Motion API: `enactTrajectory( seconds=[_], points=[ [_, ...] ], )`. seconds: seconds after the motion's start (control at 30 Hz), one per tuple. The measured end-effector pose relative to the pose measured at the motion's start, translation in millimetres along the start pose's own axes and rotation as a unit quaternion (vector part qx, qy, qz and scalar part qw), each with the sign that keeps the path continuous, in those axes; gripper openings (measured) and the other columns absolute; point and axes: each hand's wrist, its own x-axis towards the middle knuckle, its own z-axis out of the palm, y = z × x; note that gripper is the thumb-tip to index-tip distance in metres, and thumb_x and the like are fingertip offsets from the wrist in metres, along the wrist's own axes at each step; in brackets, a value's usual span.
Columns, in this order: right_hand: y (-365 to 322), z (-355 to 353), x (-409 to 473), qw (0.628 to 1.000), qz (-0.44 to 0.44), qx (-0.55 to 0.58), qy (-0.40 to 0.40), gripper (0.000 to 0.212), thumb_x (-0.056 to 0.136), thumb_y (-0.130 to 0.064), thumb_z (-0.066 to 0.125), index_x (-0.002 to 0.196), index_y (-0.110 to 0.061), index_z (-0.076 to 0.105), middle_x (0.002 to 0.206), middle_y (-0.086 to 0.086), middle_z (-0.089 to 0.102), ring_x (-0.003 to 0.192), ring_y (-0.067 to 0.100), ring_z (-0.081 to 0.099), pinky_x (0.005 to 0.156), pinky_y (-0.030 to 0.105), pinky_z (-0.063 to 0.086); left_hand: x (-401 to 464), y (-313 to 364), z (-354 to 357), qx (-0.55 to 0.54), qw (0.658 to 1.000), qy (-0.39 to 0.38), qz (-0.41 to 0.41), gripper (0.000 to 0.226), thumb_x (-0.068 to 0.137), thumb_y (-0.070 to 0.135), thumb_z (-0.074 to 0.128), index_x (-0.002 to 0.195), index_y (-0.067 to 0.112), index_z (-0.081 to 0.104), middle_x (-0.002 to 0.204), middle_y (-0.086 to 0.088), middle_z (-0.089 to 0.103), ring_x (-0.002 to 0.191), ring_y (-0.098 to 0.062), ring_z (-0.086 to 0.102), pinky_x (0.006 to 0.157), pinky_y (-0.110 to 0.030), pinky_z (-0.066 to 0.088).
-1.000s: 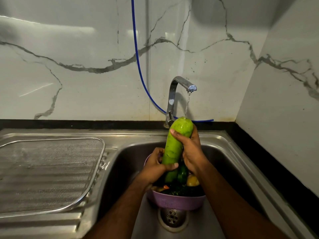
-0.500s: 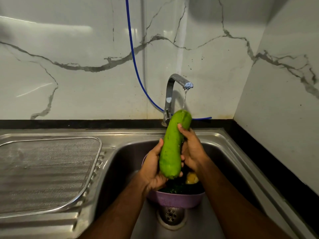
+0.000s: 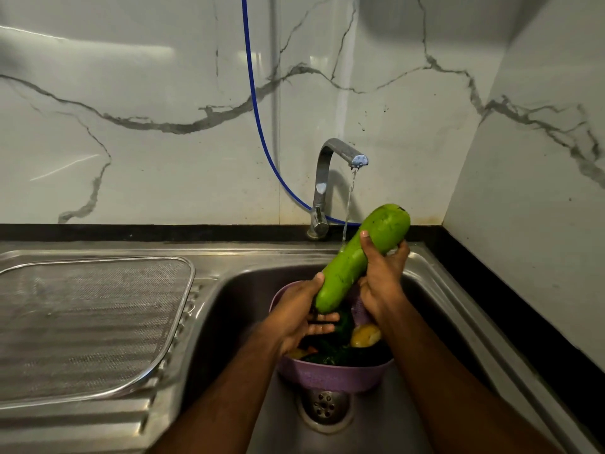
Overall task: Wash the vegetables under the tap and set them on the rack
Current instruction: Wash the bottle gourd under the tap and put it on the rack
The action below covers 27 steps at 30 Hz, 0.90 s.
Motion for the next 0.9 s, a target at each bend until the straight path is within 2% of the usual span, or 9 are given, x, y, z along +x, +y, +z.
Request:
enactTrajectory(
  seconds=[0.07,0.17,0.27,0.33,0.47,0.57,0.73,0.8,0.9],
  points=[
    [0.1,-1.4,3.3,1.000,-0.017,0.007,0.019,0.085,0.082,-0.013,0.085,0.145,-0.037,0.034,0.129,0.008,0.065,0.107,0.027,0.070,0.084,0.053,0.061,2.5,-4.4,-1.3,-0.004,0.999,0.001,0.033,0.024,0.101,0.034,0.055,0.115,0.015,0.059,0.097,-0.008,0.069,0.076,-0.022,0.070,0.058,-0.029,0.059],
    [-0.6,-1.6,4.2,0.999,-0.022,0.024,0.033,0.090,0.079,-0.008,0.087,0.146,-0.034,0.033,0.124,0.006,0.067,0.108,0.029,0.070,0.084,0.058,0.060,4.4,-11.6,-1.0,0.022,0.994,0.020,0.107,0.033,0.094,0.019,0.067,0.123,0.009,0.055,0.099,-0.011,0.068,0.070,-0.023,0.066,0.058,-0.030,0.059],
    [-1.8,-0.5,1.8,0.999,-0.011,0.031,0.016,0.085,0.081,-0.004,0.084,0.148,-0.028,0.037,0.118,0.002,0.068,0.105,0.027,0.070,0.082,0.052,0.061,9.4,-16.9,-3.4,0.120,0.977,0.050,0.168,0.034,0.090,0.027,0.074,0.116,0.014,0.057,0.072,-0.010,0.063,0.050,-0.021,0.053,0.042,-0.027,0.045],
    [-2.6,-2.9,2.3,0.999,0.020,0.027,-0.005,0.078,0.078,-0.008,0.086,0.144,-0.025,0.048,0.123,0.006,0.070,0.112,0.030,0.069,0.087,0.057,0.059,10.8,-14.3,-6.5,0.111,0.976,0.052,0.178,0.034,0.086,0.039,0.073,0.109,0.017,0.062,0.067,-0.006,0.059,0.044,-0.015,0.045,0.042,-0.024,0.034],
    [-6.6,-6.6,-5.2,0.988,0.116,0.076,-0.063,0.092,0.056,-0.023,0.098,0.139,-0.014,0.059,0.129,0.023,0.068,0.112,0.042,0.069,0.083,0.064,0.058,11.6,-2.4,-12.2,0.081,0.983,0.060,0.156,0.036,0.088,0.049,0.062,0.108,0.018,0.065,0.068,0.000,0.057,0.046,-0.009,0.043,0.044,-0.017,0.027],
    [-8.7,-9.3,-6.6,0.984,0.117,0.102,-0.084,0.078,0.069,-0.021,0.089,0.140,-0.008,0.058,0.127,0.017,0.067,0.102,0.034,0.071,0.083,0.053,0.060,9.8,-2.2,-16.4,0.047,0.992,0.031,0.109,0.047,0.094,0.057,0.051,0.098,0.011,0.061,0.061,-0.004,0.054,0.038,-0.009,0.033,0.041,-0.014,0.021],
    [-11.4,-8.5,-11.2,0.985,0.112,0.041,-0.124,0.072,0.071,-0.020,0.077,0.140,-0.022,0.055,0.125,0.018,0.068,0.108,0.037,0.067,0.095,0.061,0.052,11.4,-3.0,-26.4,-0.006,0.998,0.055,-0.011,0.065,0.094,0.069,0.035,0.087,0.010,0.060,0.055,-0.007,0.051,0.035,-0.012,0.026,0.046,-0.016,0.018],
    [-11.3,-4.0,-15.7,0.983,0.128,0.010,-0.135,0.065,0.074,-0.016,0.075,0.136,-0.022,0.058,0.125,0.019,0.067,0.109,0.038,0.067,0.089,0.061,0.056,12.1,-2.4,-33.0,-0.014,0.995,0.074,-0.062,0.068,0.094,0.071,0.030,0.076,0.011,0.056,0.053,-0.006,0.048,0.033,-0.012,0.025,0.046,-0.015,0.019],
    [-7.9,1.6,-19.8,0.980,0.124,-0.037,-0.154,0.045,0.085,-0.004,0.072,0.125,-0.024,0.063,0.120,0.017,0.069,0.105,0.036,0.069,0.076,0.056,0.061,17.0,-3.1,-39.9,-0.042,0.990,0.092,-0.097,0.066,0.098,0.063,0.024,0.079,0.010,0.058,0.053,-0.010,0.050,0.030,-0.013,0.034,0.042,-0.011,0.024]
  ],
)
